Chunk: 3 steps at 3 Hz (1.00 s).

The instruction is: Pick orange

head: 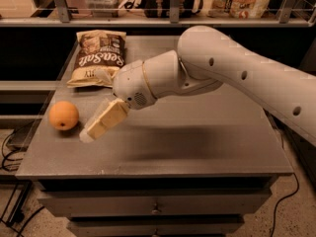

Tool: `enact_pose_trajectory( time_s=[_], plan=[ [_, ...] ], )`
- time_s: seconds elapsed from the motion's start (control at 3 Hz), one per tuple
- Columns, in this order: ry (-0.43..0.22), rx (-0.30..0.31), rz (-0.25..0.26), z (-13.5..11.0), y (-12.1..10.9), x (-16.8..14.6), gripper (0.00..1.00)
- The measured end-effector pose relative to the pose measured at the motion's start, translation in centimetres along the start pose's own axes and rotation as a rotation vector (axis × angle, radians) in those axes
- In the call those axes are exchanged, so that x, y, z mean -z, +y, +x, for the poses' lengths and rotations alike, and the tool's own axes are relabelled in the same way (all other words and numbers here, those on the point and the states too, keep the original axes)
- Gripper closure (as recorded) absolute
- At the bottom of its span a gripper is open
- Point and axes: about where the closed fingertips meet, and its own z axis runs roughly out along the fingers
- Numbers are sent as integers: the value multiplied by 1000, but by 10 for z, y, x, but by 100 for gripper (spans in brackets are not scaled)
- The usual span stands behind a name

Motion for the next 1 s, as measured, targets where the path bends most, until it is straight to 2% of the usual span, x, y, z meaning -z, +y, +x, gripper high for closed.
enact_pose_trajectory(
  time_s=[1.0],
  plan=[
    [-95,-28,-108,2,-18,-99,0]
  ],
)
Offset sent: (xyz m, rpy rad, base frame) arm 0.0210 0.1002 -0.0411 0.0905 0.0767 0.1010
